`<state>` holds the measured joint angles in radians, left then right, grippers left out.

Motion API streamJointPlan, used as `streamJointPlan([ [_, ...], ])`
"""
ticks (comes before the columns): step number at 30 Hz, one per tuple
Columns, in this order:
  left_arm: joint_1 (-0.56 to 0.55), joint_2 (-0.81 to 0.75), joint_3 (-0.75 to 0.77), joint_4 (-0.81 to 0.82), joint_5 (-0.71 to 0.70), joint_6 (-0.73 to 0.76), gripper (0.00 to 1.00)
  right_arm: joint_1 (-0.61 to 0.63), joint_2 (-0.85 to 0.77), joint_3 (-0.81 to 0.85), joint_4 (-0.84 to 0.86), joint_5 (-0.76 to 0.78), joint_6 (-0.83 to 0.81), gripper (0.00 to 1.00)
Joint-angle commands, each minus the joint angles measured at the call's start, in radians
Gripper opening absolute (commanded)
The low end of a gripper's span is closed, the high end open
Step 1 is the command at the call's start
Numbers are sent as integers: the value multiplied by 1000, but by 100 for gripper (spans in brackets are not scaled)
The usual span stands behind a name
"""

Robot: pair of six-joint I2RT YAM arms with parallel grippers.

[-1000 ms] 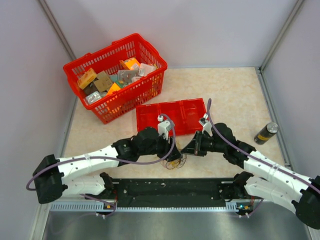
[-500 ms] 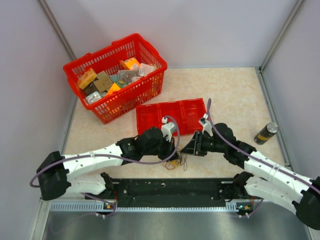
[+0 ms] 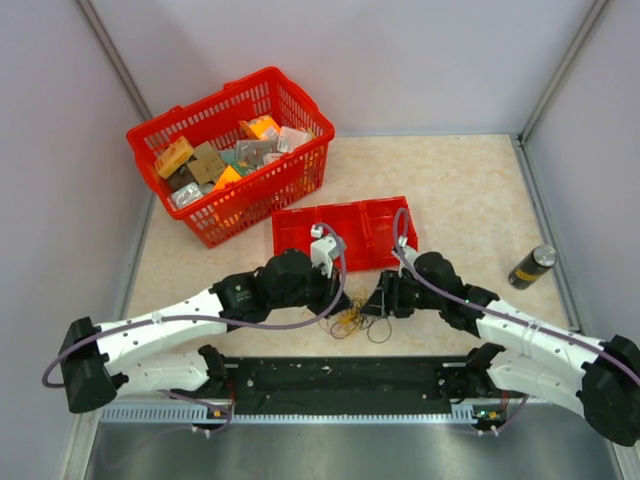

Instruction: Untangle the cables

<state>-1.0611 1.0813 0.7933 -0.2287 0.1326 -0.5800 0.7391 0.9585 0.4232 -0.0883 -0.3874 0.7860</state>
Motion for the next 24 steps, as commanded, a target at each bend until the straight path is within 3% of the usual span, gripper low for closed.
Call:
streamJointPlan([
  [1,-4,-76,69,-20,-16,25,0,9,17,-15,48,52,-100,63],
  [6,-2,-165,145,-37,27,66,0,9,133,-41,102,146,-120,64],
  [10,-3,-253,217,-37,56,89,0,9,213,-29,105,255,-53,47],
  [13,-3,-331,277,-73,23,115,0,8,210,-29,53,384,14,0],
  [19,-2,-477,383,-181,-164,140,0,8,96,-1,-145,619,-22,0],
  [21,-2,-512,373,-187,-247,111,0,8,69,28,-188,605,-108,16],
  [24,-2,-512,347,-222,-359,60,0,9,27,89,-254,524,-221,49],
])
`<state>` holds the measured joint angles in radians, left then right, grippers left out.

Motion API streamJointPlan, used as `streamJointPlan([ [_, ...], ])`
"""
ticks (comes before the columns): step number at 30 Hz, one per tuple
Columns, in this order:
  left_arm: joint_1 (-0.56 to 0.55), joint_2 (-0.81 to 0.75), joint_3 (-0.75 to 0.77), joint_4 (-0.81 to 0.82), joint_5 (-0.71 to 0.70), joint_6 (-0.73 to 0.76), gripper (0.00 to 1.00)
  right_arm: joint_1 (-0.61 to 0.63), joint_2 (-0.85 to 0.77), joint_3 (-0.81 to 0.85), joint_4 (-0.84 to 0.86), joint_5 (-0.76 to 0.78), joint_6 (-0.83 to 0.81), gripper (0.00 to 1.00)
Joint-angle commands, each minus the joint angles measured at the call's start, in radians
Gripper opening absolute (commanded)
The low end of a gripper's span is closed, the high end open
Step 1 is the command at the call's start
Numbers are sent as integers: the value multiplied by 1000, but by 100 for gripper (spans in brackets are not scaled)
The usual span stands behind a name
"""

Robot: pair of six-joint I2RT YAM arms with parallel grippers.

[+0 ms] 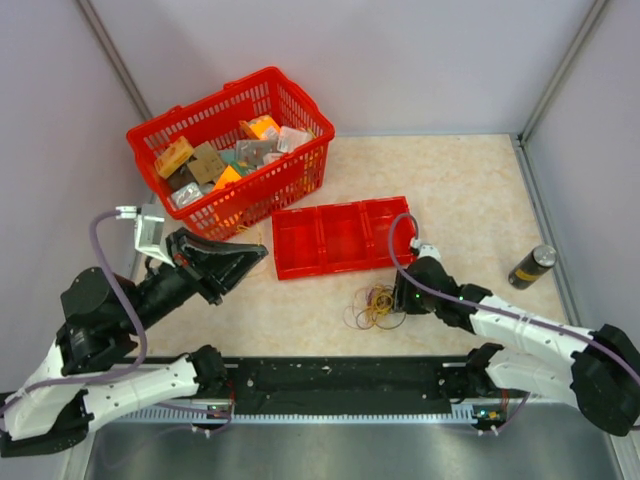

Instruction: Untangle the cables

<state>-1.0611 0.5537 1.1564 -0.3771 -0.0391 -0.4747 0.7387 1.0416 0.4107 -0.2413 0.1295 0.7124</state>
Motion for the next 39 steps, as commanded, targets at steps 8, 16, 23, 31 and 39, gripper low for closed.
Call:
streamJointPlan([
  [8,13,224,-72,-23,-280,-16,0,10,-176,155,-133,-123,-162,64],
  [16,213,450,-191,164,-286,-85,0,10,-290,128,-165,-116,-122,63],
  [23,332,543,-366,419,-303,-163,0,10,-367,135,-228,-84,-133,62],
  [31,417,692,-365,498,-217,-266,0,11,-339,135,-228,-83,-129,62],
  [39,477,885,-256,537,-81,-280,0,8,-342,122,-228,-85,-129,62],
])
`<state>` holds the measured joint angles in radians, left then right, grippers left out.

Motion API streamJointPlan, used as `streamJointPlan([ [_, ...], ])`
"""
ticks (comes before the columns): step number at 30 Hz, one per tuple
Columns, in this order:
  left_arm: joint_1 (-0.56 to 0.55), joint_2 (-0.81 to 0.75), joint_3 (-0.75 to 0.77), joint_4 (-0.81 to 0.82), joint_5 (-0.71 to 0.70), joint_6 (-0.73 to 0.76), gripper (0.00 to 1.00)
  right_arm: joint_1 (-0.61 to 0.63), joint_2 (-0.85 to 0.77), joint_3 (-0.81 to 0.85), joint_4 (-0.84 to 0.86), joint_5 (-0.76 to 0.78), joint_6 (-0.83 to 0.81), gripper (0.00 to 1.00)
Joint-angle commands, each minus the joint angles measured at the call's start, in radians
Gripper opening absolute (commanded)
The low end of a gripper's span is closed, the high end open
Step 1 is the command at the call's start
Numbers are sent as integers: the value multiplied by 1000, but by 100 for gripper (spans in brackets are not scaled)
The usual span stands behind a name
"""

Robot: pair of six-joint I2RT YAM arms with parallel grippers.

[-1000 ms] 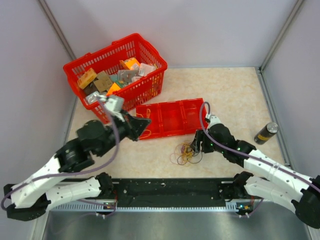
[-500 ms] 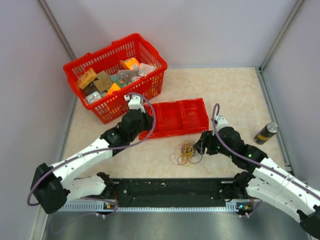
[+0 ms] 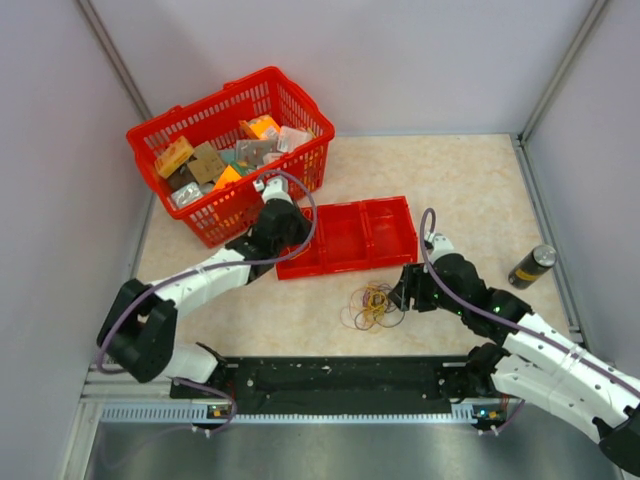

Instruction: Untangle the cables

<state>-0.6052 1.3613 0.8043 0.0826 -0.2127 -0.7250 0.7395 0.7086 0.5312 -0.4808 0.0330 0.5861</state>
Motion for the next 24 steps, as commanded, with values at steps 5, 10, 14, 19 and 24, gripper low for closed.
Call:
streamJointPlan([
  [5,27,143,137,108,265,-53,0,9,-20,-10,8,7,1,61],
  [10,30,163,142,109,292,-63,0,9,-17,-8,8,7,3,61],
  [14,54,162,124,109,300,-80,0,11,-11,-13,10,15,-3,61],
  [19,99,182,162,-27,222,-100,0,9,9,-16,11,1,-2,61],
  [24,139,236,286,-225,312,-13,16,9,34,-23,25,4,1,61],
])
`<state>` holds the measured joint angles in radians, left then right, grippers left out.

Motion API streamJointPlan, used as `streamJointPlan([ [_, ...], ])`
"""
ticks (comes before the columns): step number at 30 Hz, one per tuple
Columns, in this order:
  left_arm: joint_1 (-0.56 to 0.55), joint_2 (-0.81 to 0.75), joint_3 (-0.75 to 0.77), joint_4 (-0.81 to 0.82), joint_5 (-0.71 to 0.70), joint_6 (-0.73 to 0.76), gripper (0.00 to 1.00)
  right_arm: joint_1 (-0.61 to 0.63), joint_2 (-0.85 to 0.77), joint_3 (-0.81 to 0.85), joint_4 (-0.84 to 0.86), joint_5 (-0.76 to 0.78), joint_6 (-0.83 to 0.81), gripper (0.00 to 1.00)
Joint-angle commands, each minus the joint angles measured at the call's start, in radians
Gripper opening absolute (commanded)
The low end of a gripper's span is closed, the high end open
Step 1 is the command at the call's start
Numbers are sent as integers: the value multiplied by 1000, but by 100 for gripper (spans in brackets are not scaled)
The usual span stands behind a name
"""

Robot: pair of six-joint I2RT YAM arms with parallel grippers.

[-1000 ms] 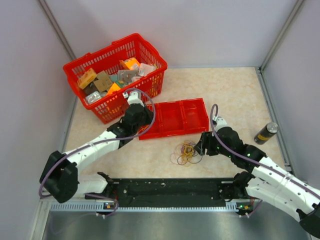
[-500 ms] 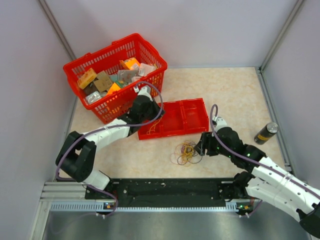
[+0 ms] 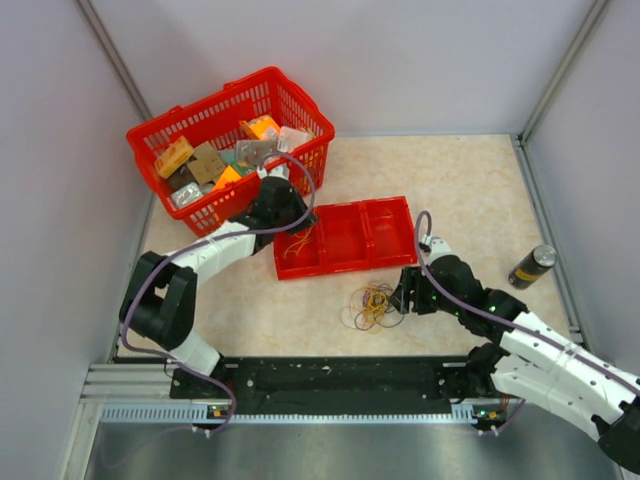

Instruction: Untangle the cables

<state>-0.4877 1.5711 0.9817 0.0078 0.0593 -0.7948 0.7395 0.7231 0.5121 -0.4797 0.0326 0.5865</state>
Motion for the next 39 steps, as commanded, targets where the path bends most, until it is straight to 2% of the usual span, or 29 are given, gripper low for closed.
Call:
streamJointPlan([
  [1,21,17,113,-161,40,71,25,9,24,-4,26,-2,3,61],
  [2,21,-3,100,-154,33,80,38,9,29,-4,29,-11,4,61],
  [3,21,-37,62,-120,33,92,63,9,32,-7,35,-11,4,61],
  [4,21,-72,29,-88,39,98,78,9,38,-12,38,-4,0,61],
  [6,20,-144,-18,-52,69,106,87,9,50,-21,52,15,1,61],
  [8,14,-189,-50,-43,140,114,87,9,71,-23,58,39,18,61],
  [12,-61,-264,-133,30,261,124,70,11,93,-43,110,38,53,59],
  [14,-164,-278,-156,61,280,149,68,9,99,-67,170,-6,52,58],
  [19,-438,-215,-98,32,191,291,72,9,108,-124,303,-126,78,59],
  [20,-465,-191,-91,31,163,310,68,9,102,-133,311,-125,87,59],
  [22,-486,-129,-61,24,155,328,44,9,92,-148,316,-105,110,59],
  [23,-488,-103,-51,23,155,341,40,9,76,-156,314,-93,127,59],
  [24,-491,-83,-38,17,151,356,40,11,62,-167,311,-85,151,59],
  [29,-506,-20,17,-57,79,430,57,11,-22,-262,362,-102,254,57],
  [33,-508,-16,21,-86,27,465,67,9,-39,-276,352,-92,265,57],
  [39,-508,-14,35,-98,16,479,76,9,-13,-259,351,-79,251,57],
])
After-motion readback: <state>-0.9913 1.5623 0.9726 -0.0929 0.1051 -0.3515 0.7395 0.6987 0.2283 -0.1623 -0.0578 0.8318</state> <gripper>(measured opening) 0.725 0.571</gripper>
